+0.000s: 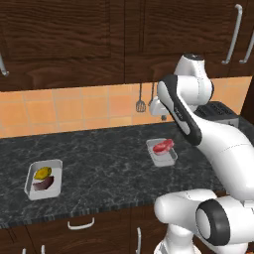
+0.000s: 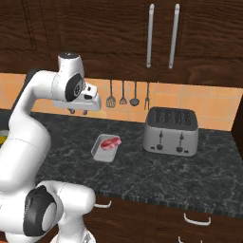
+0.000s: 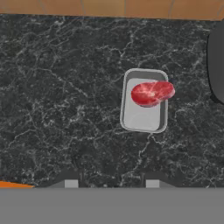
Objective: Take the meat container that has the steak and place it on the second highest rack of the freezer. Then take the vegetable container that has the lemon and potato and place it on the highest rack of the freezer.
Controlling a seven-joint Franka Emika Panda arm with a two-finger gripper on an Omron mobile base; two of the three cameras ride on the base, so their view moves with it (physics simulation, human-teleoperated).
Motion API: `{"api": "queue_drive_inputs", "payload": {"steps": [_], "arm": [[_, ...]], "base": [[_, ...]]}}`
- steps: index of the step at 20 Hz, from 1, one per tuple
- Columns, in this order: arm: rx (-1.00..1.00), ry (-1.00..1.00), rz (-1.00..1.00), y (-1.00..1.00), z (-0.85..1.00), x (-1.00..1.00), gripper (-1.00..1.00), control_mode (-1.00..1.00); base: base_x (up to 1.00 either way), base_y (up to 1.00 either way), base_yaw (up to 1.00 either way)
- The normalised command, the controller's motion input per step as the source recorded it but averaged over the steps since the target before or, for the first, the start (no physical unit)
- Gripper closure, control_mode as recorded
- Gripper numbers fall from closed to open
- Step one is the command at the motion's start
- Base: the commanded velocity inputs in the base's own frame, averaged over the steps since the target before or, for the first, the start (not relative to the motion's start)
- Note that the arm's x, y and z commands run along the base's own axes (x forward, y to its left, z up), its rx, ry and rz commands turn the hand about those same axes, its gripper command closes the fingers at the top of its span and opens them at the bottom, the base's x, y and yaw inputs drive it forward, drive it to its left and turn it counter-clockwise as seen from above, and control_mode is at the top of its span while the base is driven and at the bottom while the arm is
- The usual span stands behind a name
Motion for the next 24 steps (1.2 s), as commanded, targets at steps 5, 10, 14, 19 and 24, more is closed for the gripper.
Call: {"api": "queue_drive_inputs", "payload": {"steps": [5,10,14,19,24], "arm": [[0.0,-0.02,-0.16,-0.01,-0.16,-0.55,-1.0,-1.0],[0.03,-0.07,-0.45,-0.02,-0.37,-0.74,-1.0,-1.0],[0.24,-0.04,-0.54,-0.03,-0.27,-0.22,-1.0,-1.0],[0.28,0.08,-0.52,-0.12,-0.28,0.03,-1.0,-1.0],[0.03,0.28,-0.4,-0.25,-0.62,0.15,-1.0,-1.0]], "base": [[0.0,0.0,0.0],[0.0,0.0,0.0],[0.0,0.0,0.0],[0.0,0.0,0.0],[0.0,0.0,0.0]]}}
